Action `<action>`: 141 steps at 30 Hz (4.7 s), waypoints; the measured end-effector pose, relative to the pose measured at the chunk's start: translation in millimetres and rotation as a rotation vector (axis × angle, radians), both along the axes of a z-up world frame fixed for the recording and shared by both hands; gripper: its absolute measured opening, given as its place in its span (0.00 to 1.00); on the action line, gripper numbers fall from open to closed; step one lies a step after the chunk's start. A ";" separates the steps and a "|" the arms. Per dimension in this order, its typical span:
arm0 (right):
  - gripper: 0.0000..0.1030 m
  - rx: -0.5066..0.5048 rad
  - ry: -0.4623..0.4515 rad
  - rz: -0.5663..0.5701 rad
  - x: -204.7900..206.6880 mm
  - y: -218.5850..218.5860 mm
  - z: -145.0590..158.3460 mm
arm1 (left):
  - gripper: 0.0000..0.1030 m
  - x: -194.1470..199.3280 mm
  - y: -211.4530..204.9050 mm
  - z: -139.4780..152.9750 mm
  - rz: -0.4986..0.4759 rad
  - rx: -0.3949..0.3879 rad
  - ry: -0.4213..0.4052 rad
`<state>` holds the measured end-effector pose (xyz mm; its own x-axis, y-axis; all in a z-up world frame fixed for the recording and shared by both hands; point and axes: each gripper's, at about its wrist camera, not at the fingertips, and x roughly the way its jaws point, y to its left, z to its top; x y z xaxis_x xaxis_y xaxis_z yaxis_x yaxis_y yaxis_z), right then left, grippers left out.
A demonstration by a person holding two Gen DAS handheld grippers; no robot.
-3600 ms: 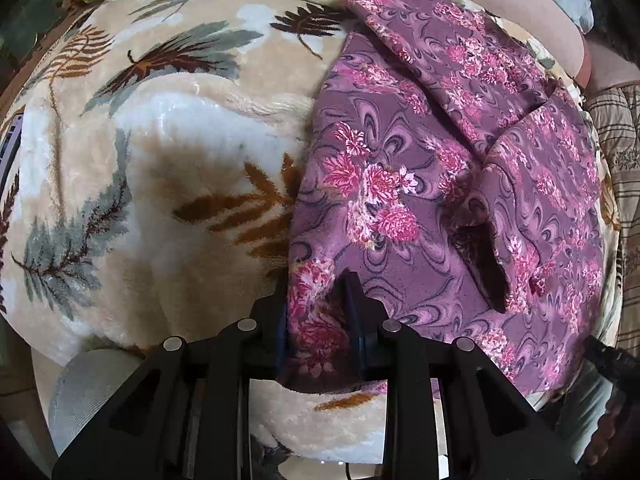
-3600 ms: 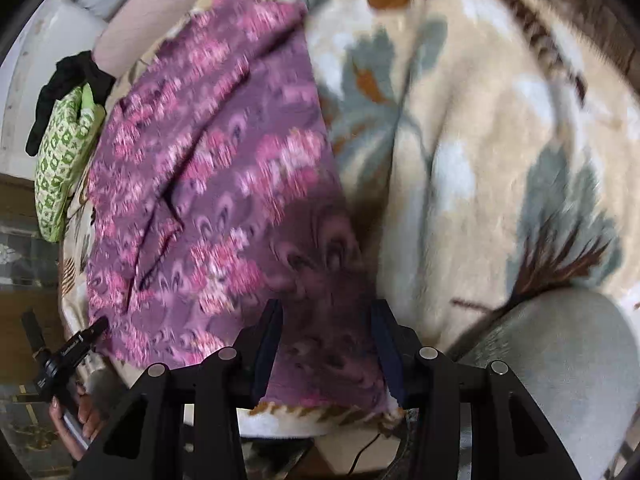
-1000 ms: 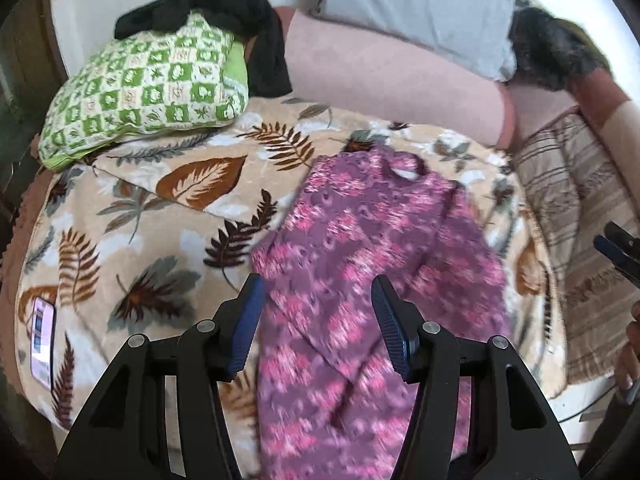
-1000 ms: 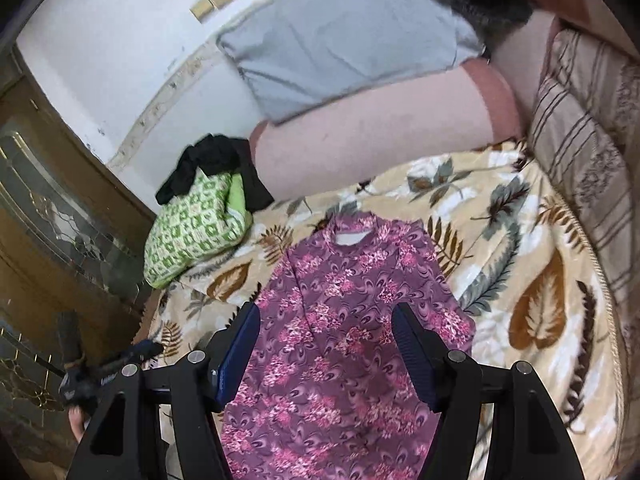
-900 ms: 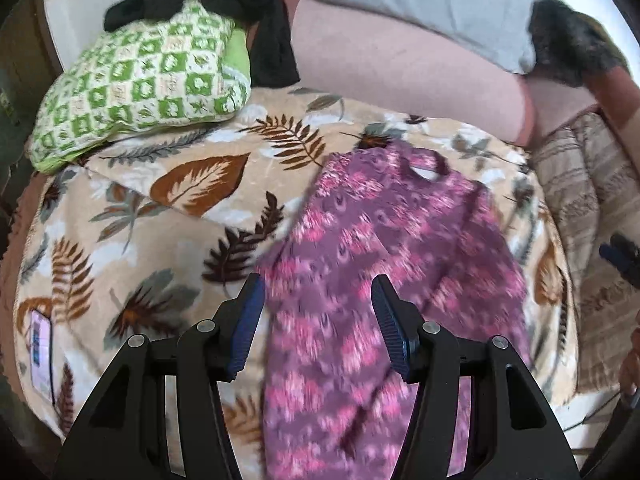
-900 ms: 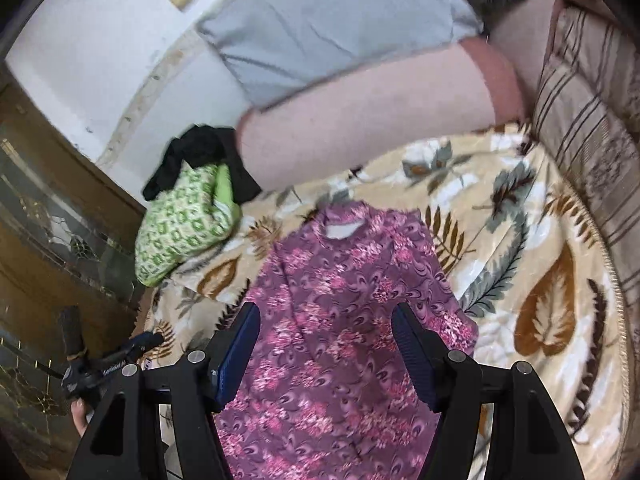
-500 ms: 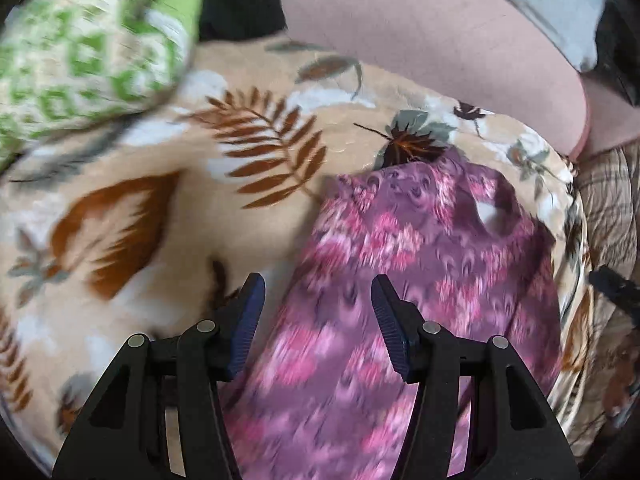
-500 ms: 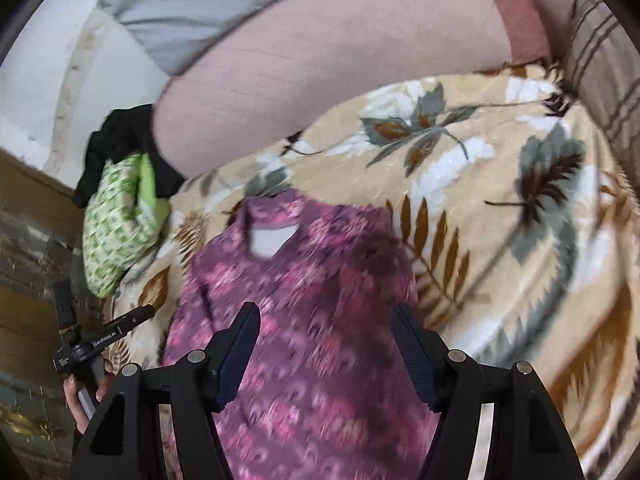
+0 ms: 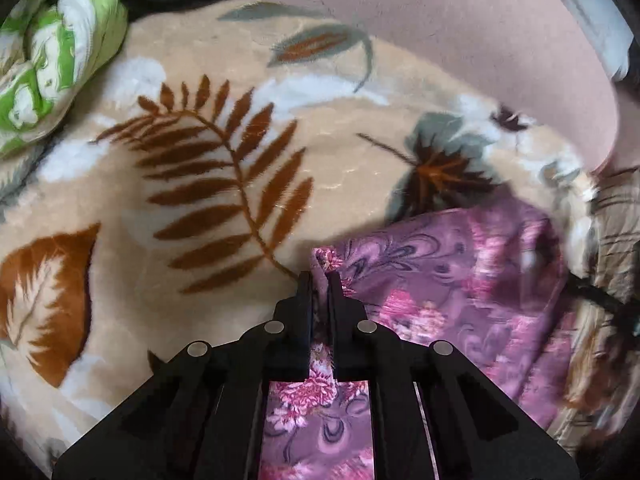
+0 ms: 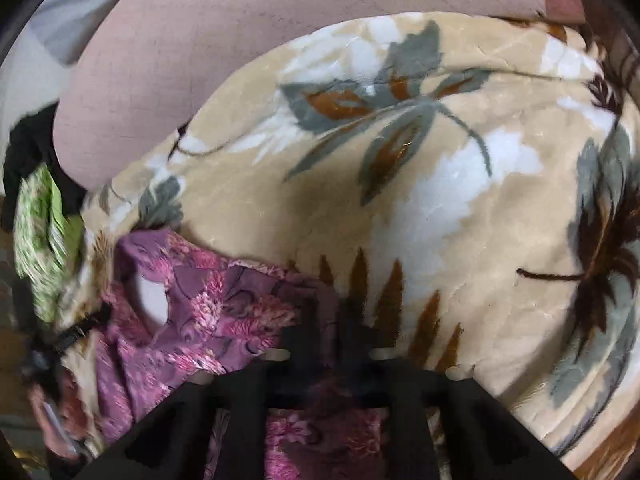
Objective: Fold small clothes
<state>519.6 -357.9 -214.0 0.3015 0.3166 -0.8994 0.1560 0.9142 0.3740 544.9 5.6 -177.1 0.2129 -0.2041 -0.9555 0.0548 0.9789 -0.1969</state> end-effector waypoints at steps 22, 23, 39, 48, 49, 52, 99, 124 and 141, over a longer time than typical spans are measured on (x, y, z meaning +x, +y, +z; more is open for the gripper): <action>0.06 0.117 -0.397 0.033 -351.5 14.8 141.6 | 0.05 -351.2 82.5 127.5 -0.046 -0.164 -0.308; 0.06 0.116 -0.381 0.010 -373.4 19.0 126.5 | 0.05 -368.5 78.6 107.2 -0.050 -0.141 -0.265; 0.49 0.194 -0.257 -0.158 -484.2 31.0 47.5 | 0.42 -457.1 82.7 62.4 0.048 -0.193 -0.166; 0.54 0.348 -0.181 -0.177 -475.2 47.7 31.2 | 0.45 -447.1 56.5 31.0 0.075 -0.334 -0.027; 0.54 0.335 -0.151 -0.199 -468.9 47.4 25.3 | 0.45 -441.0 54.0 23.0 0.090 -0.355 -0.004; 0.50 0.371 -0.096 -0.205 -450.5 47.6 10.3 | 0.45 -426.5 54.5 2.9 0.140 -0.410 0.066; 0.43 -0.110 -0.002 -0.125 -456.4 42.3 37.2 | 0.33 -452.1 75.7 15.6 0.031 0.099 -0.011; 0.05 -0.071 -0.036 -0.118 -496.2 28.6 67.3 | 0.00 -469.6 102.5 51.7 0.010 0.062 -0.037; 0.18 -0.098 -0.149 -0.181 -500.5 26.8 84.3 | 0.35 -481.4 85.5 56.9 0.090 0.053 -0.172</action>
<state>19.2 -331.2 -129.7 0.4767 0.1591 -0.8645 0.2706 0.9092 0.3165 63.5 91.1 -120.2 0.3891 -0.1273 -0.9124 -0.0048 0.9901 -0.1402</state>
